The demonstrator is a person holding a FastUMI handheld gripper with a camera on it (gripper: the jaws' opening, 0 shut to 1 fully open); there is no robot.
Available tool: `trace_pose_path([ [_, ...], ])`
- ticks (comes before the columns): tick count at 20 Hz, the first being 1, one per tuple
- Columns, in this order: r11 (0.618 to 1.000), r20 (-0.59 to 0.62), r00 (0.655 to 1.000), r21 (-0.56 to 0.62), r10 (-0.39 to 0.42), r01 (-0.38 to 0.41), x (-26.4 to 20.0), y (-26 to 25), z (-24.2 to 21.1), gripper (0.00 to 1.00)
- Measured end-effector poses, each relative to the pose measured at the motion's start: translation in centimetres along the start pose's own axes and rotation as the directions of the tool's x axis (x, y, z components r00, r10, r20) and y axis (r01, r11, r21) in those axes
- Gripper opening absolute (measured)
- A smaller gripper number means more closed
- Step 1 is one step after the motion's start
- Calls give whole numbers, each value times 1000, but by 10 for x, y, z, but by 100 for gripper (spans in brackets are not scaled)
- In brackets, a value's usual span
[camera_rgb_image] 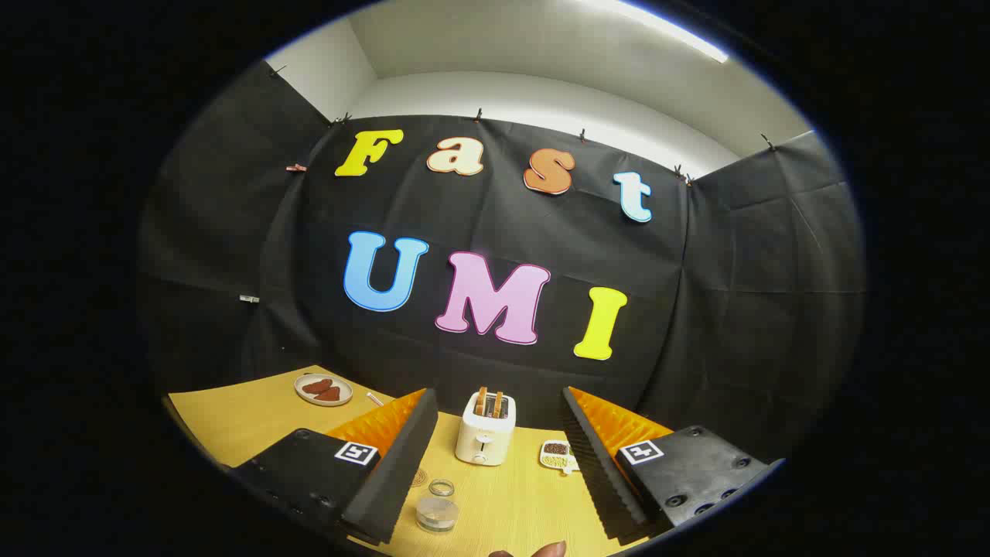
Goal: Take the bottle from table, then pour the juice into the cup, finally place the bottle on the coaster
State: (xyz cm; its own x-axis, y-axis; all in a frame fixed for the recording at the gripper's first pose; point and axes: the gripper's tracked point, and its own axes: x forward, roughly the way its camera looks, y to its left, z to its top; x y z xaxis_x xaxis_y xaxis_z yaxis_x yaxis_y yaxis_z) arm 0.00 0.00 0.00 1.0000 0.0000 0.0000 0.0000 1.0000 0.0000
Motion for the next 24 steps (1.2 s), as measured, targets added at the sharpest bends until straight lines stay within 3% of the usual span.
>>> trace_pose_path([
  [24, 999, -11, 1000, 37, 6, -5, -6, 6, -17, 97],
])
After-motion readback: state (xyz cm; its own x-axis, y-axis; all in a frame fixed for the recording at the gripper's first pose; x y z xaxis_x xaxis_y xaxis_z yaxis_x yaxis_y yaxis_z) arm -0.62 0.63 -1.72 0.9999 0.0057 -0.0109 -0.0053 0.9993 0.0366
